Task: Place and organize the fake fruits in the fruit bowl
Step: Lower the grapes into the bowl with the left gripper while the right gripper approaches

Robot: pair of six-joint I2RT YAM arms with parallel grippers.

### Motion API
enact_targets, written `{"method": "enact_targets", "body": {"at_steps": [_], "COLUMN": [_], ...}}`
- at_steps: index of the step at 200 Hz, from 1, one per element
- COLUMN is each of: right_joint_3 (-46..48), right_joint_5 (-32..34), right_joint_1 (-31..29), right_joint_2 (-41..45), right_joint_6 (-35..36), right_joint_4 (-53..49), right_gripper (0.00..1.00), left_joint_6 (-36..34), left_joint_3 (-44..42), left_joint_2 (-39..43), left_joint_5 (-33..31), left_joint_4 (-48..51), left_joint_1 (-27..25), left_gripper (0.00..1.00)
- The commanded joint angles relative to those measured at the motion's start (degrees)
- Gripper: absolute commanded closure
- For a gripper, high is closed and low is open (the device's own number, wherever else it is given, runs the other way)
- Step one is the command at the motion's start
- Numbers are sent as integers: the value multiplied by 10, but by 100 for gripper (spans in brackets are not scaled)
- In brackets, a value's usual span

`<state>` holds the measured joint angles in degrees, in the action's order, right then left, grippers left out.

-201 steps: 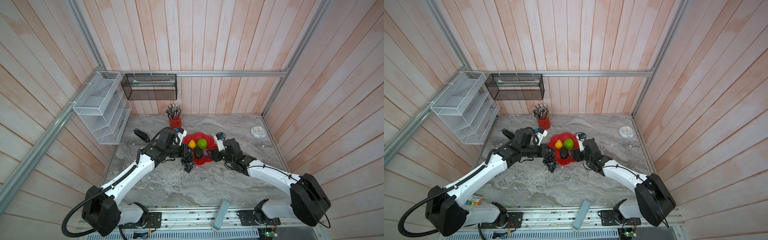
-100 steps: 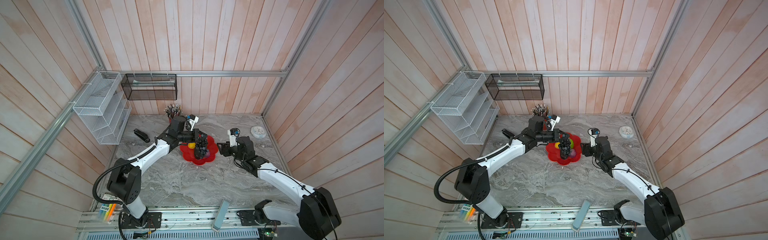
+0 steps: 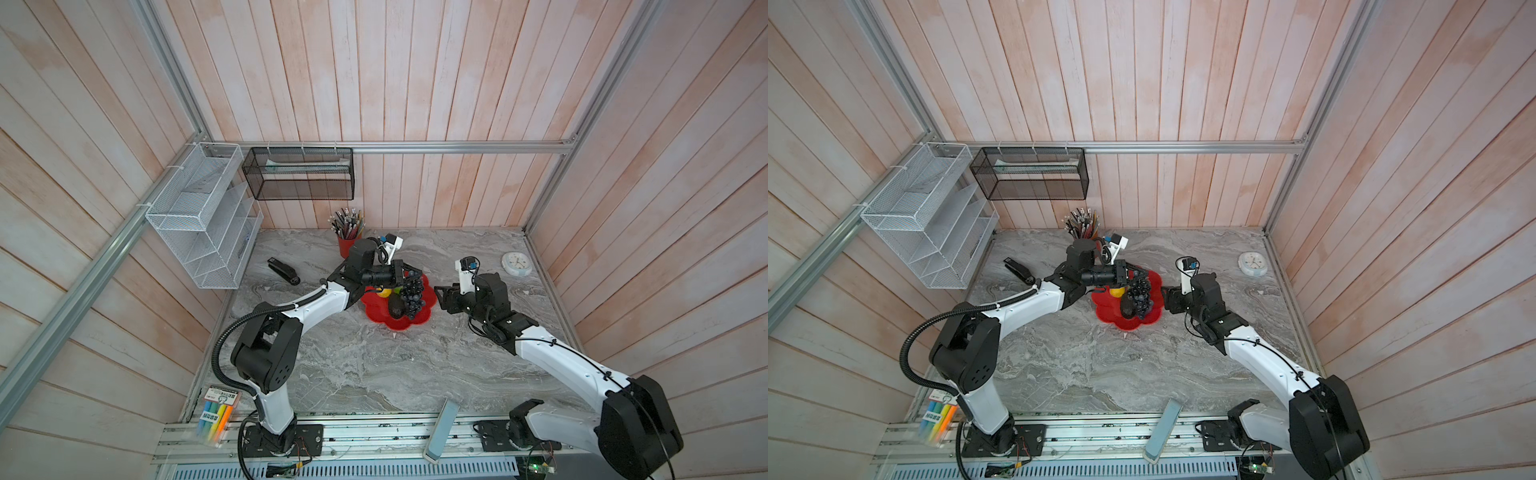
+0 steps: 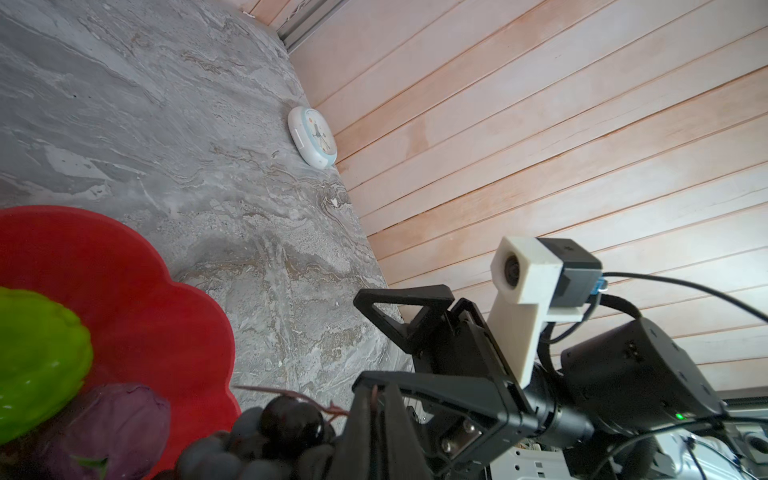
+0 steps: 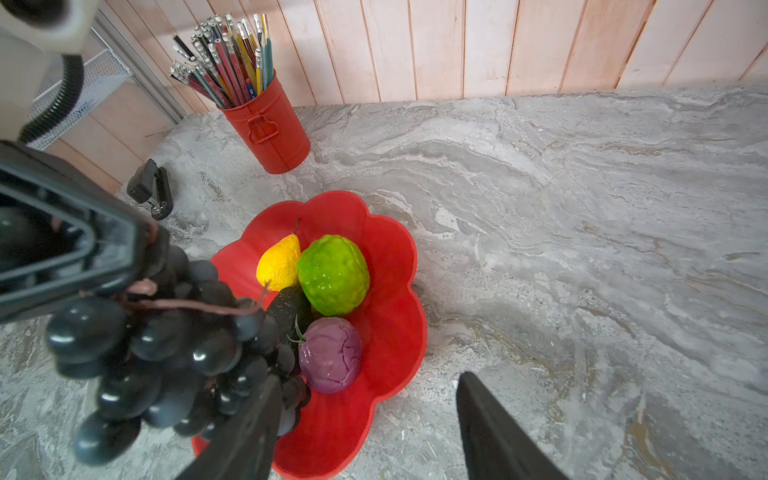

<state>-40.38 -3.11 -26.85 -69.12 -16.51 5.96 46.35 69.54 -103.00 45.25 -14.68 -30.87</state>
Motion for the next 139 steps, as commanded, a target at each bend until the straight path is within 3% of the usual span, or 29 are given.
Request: {"method": "enact_targets", "body": {"at_steps": [1,139], "right_joint_3": [3,-67], "right_joint_5": [-6,-76], "right_joint_1": [4,-10], "right_joint_2": [-10,-116], "right_joint_6": [7,45], "right_joint_4": [-2,23], "right_gripper": [33,33], "left_joint_6": [4,-21], "left_joint_3": [-28,-147], "left_joint_2": [22,103], "left_joint_5": [15,16], "left_joint_4": [-40,-17], "left_joint_1": [1,35], "left_gripper": [97,96]}}
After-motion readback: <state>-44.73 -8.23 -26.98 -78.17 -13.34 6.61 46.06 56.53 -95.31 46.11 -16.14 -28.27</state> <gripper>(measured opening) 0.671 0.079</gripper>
